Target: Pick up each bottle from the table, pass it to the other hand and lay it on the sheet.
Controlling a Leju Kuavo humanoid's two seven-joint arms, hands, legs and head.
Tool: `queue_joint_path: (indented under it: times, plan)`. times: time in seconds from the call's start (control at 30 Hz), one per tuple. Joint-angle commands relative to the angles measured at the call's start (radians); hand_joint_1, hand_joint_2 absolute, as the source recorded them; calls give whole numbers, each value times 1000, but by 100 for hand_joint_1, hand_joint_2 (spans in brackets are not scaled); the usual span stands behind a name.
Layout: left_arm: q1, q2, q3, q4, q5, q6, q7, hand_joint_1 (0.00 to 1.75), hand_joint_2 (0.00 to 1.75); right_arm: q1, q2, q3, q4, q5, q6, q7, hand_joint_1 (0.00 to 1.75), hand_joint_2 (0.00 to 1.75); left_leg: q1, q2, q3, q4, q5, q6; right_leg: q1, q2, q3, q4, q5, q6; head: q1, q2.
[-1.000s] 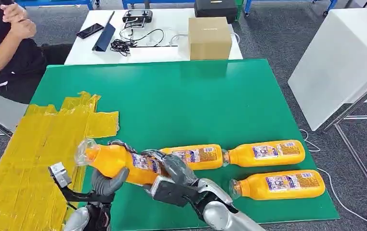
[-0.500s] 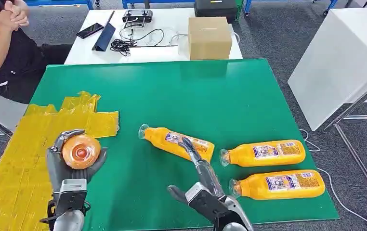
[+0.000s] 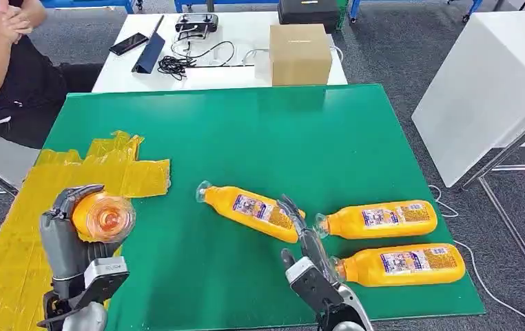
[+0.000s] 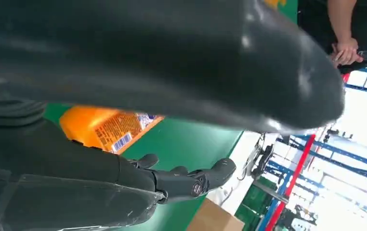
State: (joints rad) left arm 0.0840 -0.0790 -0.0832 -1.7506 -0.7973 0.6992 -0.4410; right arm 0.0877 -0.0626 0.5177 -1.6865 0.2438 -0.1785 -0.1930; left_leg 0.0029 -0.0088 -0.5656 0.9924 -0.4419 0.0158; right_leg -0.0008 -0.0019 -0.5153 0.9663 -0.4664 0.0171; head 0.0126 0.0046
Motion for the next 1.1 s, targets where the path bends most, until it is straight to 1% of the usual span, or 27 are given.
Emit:
queue_joint_path:
  times: [0.03,0.1,0.13,0.23,0.3,0.33,0.43,0.47,0.5,0.57,0.6,0.63,0.77,0.8,0.87,0.93,1.1]
  plan:
    - [-16,16,15,7,0,-1,3,175,175,-7,-8,-17,6,-3,5,-2,0,0,1,0,1,0,0,-1,1,0,2,-1,0,0,0,0]
    - [-16,16,15,7,0,-1,3,175,175,-7,-8,-17,6,-3,5,-2,0,0,1,1,2,0,-1,-1,1,0,2,-1,0,0,0,0]
    - [-19,9,20,13,-57,-1,18,175,175,-5,-6,-18,6,-3,7,-2,0,0,1,1,1,0,0,-1,1,0,2,-1,0,0,0,0]
    - [-32,48,-26,63,-261,-18,125,175,175,-15,-8,-16,8,-8,21,3,0,0,1,0,2,-1,0,-1,1,0,2,-1,0,0,0,0]
    - [-51,95,-76,122,-397,-54,211,175,175,-25,-8,-14,12,-12,33,8,0,0,0,0,2,-1,0,0,0,-1,1,-1,0,0,0,0]
    - [-74,136,-119,192,-543,-163,291,175,175,-45,-12,-5,21,-20,55,13,0,0,0,0,3,-2,0,-1,0,-1,3,-2,0,0,0,0]
    - [-147,171,-179,412,-604,-157,355,175,175,-83,-4,5,42,-30,80,24,0,0,1,-1,5,-3,2,-2,1,-2,5,-4,1,0,0,0]
    - [-169,176,-190,479,-606,-158,366,175,175,-92,-1,7,48,-33,85,26,0,0,-1,-2,3,-3,2,-1,-1,-2,3,-2,1,0,0,0]
    - [-186,179,-195,527,-633,-161,387,175,175,-98,1,11,53,-35,90,29,0,0,0,-2,4,-4,2,-1,0,-2,4,-3,1,0,0,0]
    - [-218,182,-182,623,-638,-181,431,175,175,-107,3,19,59,-37,97,35,0,0,0,0,3,-2,1,-1,0,0,2,-2,1,0,0,0]
    - [-226,185,-178,647,-623,-163,421,175,175,-107,2,20,59,-37,97,36,0,0,2,1,5,-4,2,-2,1,0,5,-4,2,0,0,0]
    - [-229,186,-171,654,-612,-156,413,175,175,-107,1,21,59,-37,97,36,0,0,0,0,4,-3,1,-1,0,-1,4,-3,1,0,0,0]
    - [-220,182,-163,618,-612,-172,406,175,175,-114,-2,26,63,-36,99,42,0,0,0,1,2,-1,0,0,0,1,2,-1,0,0,0,0]
    - [-218,180,-164,613,-612,-175,407,175,175,-115,-2,26,64,-36,100,43,0,0,1,2,4,-1,0,-1,1,1,4,-2,0,0,0,0]
    - [-216,179,-165,607,-612,-182,408,175,175,-117,-2,26,65,-36,101,44,0,0,0,1,2,-1,0,0,0,0,2,-1,0,0,0,0]
    - [-219,181,-165,616,-619,-188,415,175,175,-121,-2,29,67,-34,104,47,0,0,2,0,3,-1,0,-1,2,0,4,-3,0,1,0,0]
    - [-229,186,-155,656,-642,-172,436,175,175,-127,-3,33,70,-32,106,51,0,0,0,1,1,-1,1,-1,0,1,1,-1,1,0,0,0]
